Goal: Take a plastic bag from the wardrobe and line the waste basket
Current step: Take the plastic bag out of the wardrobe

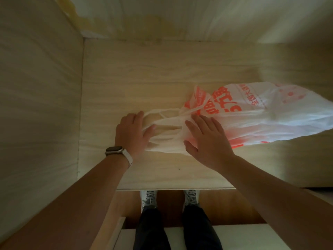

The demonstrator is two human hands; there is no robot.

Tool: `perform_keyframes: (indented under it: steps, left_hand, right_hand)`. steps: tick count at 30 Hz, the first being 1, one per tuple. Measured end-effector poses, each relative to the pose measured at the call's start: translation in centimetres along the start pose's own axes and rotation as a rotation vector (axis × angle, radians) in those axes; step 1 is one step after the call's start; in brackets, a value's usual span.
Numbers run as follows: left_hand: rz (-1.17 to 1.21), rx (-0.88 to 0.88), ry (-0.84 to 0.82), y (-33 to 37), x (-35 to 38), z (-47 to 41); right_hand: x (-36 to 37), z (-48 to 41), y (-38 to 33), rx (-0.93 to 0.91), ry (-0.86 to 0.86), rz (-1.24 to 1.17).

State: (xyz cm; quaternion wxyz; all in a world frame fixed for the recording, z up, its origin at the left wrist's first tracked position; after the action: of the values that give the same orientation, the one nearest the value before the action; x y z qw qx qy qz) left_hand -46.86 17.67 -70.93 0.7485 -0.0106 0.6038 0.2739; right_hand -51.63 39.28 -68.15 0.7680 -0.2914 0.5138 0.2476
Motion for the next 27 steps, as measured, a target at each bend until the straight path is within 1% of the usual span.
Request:
perform_keyframes:
  steps: [7, 12, 19, 23, 27]
  left_hand:
    - [0.142, 0.087, 0.080, 2.1, 0.4, -0.5]
    - [0.294, 0.066, 0.037, 2.8, -0.7, 0.0]
    - [0.443, 0.042, 0.059, 5.6, -5.6, 1.9]
    - [0.445, 0.071, 0.098, 8.3, -9.2, 3.2]
    - [0.446, 0.129, 0.128, 11.5, -13.0, 4.6]
  right_hand:
    - [1.0, -0.2, 0.5, 0.014, 0.034, -0.011]
    - [0.2, 0.1, 0.5, 0.018, 0.060, -0.030]
    - [-3.2, 1.3, 0.2, 0.025, 0.102, -0.057]
    - [-5.6, 2.8, 0.2, 0.040, 0.137, -0.101]
    - [-8.9, 4.8, 0.4, 0.071, 0.215, -0.166]
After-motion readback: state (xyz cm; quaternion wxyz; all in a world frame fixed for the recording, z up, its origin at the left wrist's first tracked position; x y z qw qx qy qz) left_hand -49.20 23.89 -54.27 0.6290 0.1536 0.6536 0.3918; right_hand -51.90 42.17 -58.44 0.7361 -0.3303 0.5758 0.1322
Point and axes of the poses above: each hand's wrist, its own z-axis away from the middle knuckle, its own x-axis out of the palm, y = z × x, the point moved 7 cm from there along -z, towards the middle knuckle, and after that the axes turned 6 degrees about -x, right-handed, at the moved point
